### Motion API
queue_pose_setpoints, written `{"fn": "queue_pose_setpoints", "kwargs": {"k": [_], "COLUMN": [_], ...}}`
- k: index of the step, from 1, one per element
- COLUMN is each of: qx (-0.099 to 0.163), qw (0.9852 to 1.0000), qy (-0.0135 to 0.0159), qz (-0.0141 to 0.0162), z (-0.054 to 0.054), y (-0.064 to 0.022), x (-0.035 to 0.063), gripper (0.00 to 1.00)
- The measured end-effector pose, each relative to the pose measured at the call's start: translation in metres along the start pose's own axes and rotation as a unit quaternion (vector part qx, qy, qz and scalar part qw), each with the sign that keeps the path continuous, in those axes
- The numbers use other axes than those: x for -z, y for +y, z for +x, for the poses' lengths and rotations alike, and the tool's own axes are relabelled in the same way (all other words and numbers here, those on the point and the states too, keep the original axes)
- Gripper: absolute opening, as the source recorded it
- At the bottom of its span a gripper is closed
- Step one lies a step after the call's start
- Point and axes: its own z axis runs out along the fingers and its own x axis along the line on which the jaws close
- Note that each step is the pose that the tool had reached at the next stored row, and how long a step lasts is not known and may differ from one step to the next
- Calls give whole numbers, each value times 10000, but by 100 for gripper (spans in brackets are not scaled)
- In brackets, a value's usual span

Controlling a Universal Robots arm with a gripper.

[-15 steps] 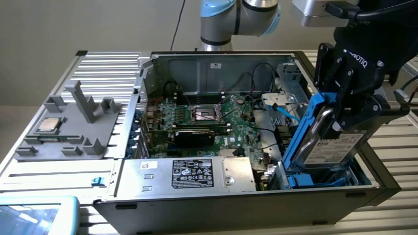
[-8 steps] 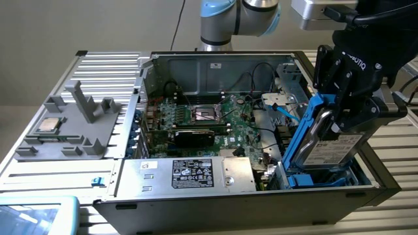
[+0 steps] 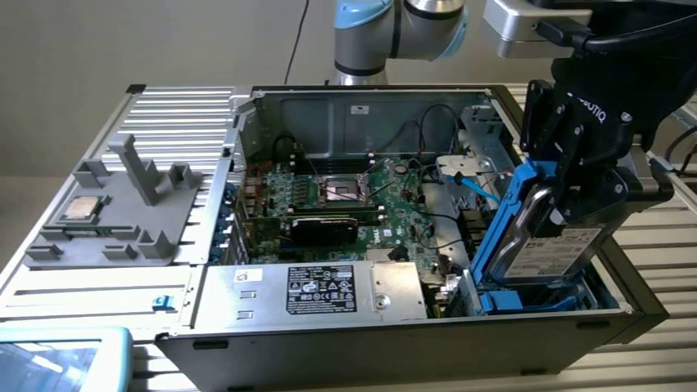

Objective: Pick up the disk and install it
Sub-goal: 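Insert the disk into the insertion slot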

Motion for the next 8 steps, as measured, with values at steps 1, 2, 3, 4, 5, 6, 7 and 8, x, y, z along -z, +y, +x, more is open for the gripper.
{"fn": "queue_pose_setpoints", "kwargs": {"k": [1, 2, 3, 4, 5, 6, 7, 8], "qx": [0, 0, 0, 0, 0, 0, 0, 0], "qw": [10000, 10000, 10000, 10000, 10000, 10000, 10000, 10000], "qy": [-1, 0, 0, -1, 0, -1, 0, 0], "qz": [0, 0, 0, 0, 0, 0, 0, 0], "z": [0, 0, 0, -1, -1, -1, -1, -2], "y": [0, 0, 0, 0, 1, 1, 1, 1], "x": [-5, -8, -12, -17, -23, -31, -40, -49], "gripper": [37, 37, 37, 37, 37, 37, 37, 37]}}
